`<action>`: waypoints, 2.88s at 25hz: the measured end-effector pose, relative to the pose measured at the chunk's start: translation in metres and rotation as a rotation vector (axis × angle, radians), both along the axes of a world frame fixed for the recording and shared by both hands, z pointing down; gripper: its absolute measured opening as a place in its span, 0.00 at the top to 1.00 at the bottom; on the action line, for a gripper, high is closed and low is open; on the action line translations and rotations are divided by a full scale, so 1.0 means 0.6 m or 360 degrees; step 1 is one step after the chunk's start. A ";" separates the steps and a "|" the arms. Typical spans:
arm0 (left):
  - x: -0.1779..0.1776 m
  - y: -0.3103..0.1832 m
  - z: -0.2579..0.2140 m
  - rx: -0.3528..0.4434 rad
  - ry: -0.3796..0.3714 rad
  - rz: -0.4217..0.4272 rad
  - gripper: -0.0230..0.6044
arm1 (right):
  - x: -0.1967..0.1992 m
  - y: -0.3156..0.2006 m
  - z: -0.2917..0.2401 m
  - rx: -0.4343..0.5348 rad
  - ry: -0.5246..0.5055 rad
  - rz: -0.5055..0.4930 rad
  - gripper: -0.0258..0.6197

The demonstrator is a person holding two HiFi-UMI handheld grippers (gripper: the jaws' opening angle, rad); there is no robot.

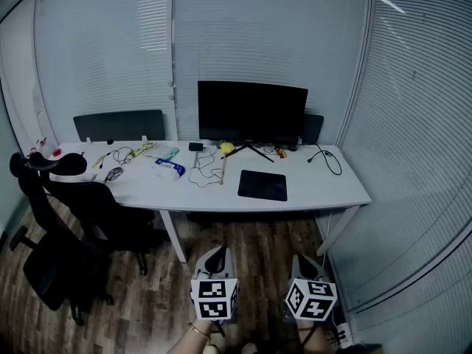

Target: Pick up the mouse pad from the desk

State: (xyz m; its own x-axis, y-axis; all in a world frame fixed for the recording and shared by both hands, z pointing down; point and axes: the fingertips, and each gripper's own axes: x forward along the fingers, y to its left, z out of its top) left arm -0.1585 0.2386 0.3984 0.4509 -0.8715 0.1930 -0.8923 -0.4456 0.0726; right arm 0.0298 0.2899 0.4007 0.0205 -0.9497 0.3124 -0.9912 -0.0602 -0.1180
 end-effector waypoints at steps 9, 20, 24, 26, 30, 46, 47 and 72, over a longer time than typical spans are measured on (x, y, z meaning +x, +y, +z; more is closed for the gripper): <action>0.047 -0.014 0.012 -0.0018 -0.0006 -0.0036 0.96 | 0.046 -0.020 0.012 -0.0019 -0.0037 -0.0032 0.91; 0.130 -0.032 0.026 -0.0030 -0.0080 -0.0019 0.96 | 0.116 -0.044 0.030 -0.0038 -0.0055 -0.0050 0.91; 0.143 -0.057 0.038 -0.0061 -0.0093 -0.0016 0.96 | 0.130 -0.063 0.039 -0.0056 -0.0033 -0.0049 0.91; 0.149 -0.073 0.043 -0.0064 -0.0085 -0.0015 0.96 | 0.138 -0.077 0.046 -0.0064 -0.0030 -0.0046 0.91; 0.159 -0.114 0.052 -0.0082 -0.0062 -0.0015 0.96 | 0.145 -0.114 0.052 -0.0086 -0.0010 -0.0048 0.91; 0.157 -0.353 0.028 -0.0043 -0.0034 0.0027 0.96 | 0.149 -0.331 0.021 -0.0074 0.0023 0.0006 0.91; 0.157 -0.367 0.030 -0.0046 -0.0033 0.0030 0.96 | 0.148 -0.343 0.022 -0.0076 0.0024 0.0010 0.91; 0.137 -0.505 0.109 -0.0207 -0.0104 0.0040 0.96 | 0.155 -0.491 0.086 -0.0178 -0.0119 0.0103 0.91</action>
State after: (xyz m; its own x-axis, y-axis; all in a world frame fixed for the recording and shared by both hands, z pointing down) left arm -0.0765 -0.0647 0.4641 0.4551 -0.8259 0.3330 -0.8857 -0.4585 0.0733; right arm 0.1228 -0.0049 0.4525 0.0534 -0.9063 0.4193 -0.9735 -0.1408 -0.1803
